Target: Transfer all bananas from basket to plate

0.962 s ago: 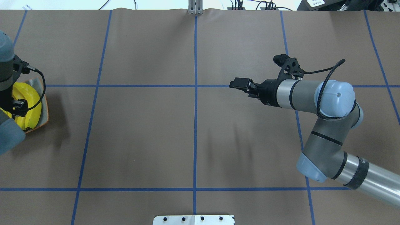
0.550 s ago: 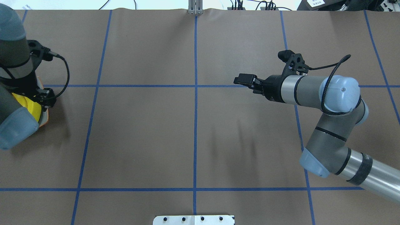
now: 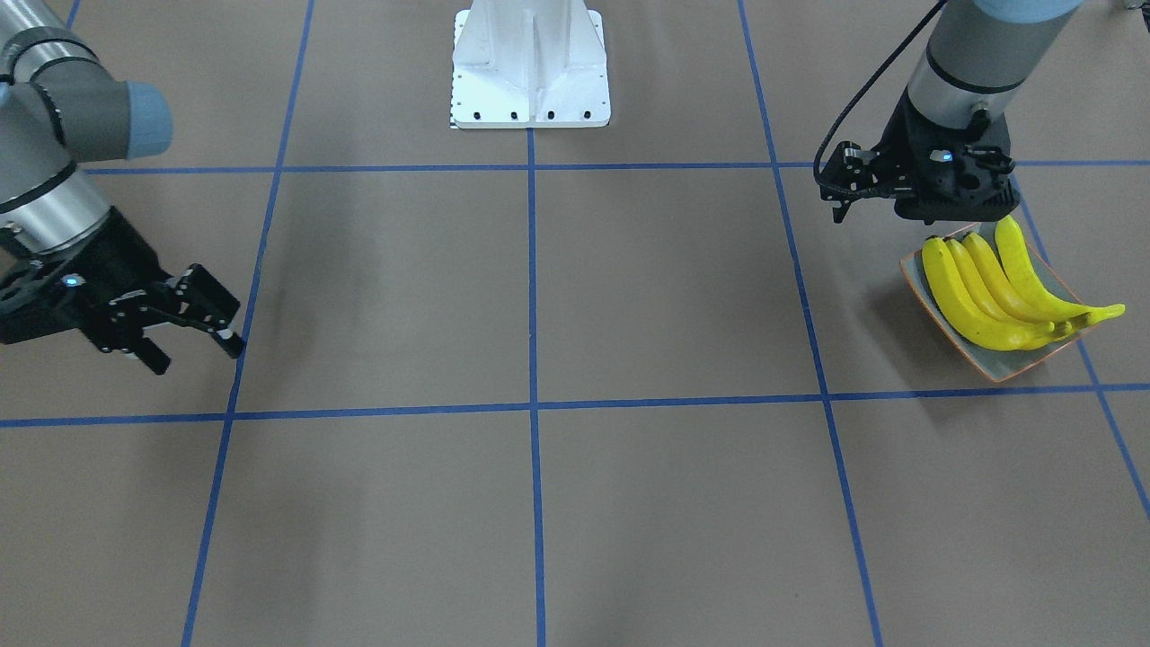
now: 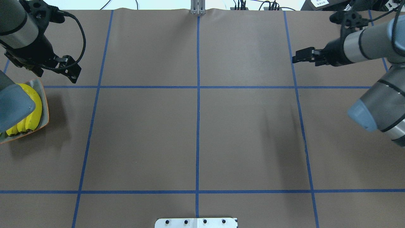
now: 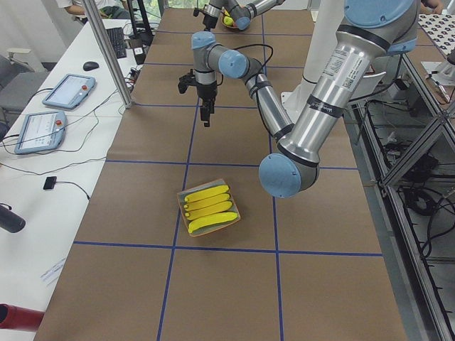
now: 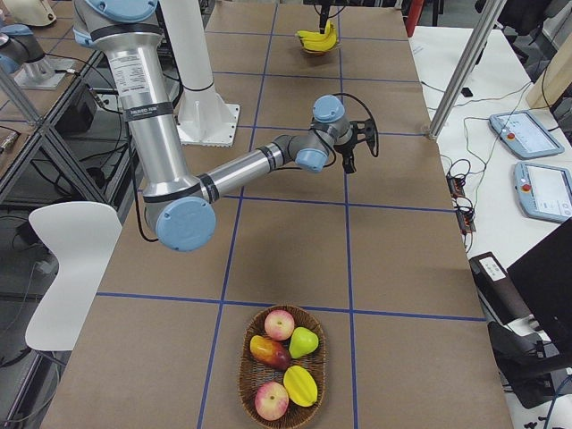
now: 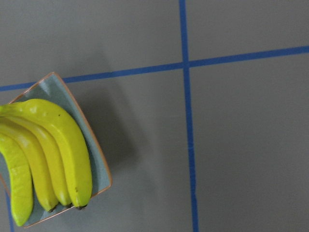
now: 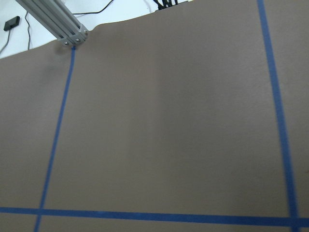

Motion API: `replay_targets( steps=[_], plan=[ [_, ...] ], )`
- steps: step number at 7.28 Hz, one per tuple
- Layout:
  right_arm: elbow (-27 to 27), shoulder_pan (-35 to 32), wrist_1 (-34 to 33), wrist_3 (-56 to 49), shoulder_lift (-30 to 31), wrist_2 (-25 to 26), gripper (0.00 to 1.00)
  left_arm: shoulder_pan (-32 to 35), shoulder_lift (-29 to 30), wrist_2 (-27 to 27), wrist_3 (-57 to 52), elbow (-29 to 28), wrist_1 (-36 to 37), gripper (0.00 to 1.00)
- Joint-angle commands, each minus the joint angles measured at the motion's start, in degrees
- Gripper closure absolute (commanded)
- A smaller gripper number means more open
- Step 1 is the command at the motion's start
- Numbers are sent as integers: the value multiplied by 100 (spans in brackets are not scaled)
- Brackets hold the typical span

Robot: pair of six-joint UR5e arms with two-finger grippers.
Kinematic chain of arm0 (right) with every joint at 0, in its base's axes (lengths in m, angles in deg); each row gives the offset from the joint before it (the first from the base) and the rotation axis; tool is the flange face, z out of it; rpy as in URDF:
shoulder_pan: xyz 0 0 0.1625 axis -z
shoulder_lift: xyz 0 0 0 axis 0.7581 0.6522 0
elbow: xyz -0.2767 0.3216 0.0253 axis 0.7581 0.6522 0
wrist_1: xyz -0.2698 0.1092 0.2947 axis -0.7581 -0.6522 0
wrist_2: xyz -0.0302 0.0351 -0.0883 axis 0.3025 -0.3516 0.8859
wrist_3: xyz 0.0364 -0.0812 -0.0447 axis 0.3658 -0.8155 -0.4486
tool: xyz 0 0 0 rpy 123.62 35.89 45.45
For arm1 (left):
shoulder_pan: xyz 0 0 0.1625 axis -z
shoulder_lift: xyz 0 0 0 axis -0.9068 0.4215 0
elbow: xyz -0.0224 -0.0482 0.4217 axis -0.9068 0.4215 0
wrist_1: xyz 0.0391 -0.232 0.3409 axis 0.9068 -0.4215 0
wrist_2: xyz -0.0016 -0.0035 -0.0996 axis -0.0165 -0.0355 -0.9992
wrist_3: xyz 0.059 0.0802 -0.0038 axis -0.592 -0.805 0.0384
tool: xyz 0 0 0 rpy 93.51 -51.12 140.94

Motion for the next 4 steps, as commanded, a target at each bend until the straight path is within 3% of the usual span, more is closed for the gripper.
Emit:
replay_targets(
  steps=[1, 2, 4],
  plan=[
    [8, -1189, -1137, -1602, 262, -1222, 0, 668, -241, -761, -1012, -542, -554, 0],
    [-1, -1638, -1403, -2392, 576, -1557, 0, 923, -443, -817, -1348, -814, -905, 0],
    [-1, -2115, -1930, -3651, 1035, -1578, 0, 1390, -891, -878, -2174, -1281, -1373, 0]
  ],
)
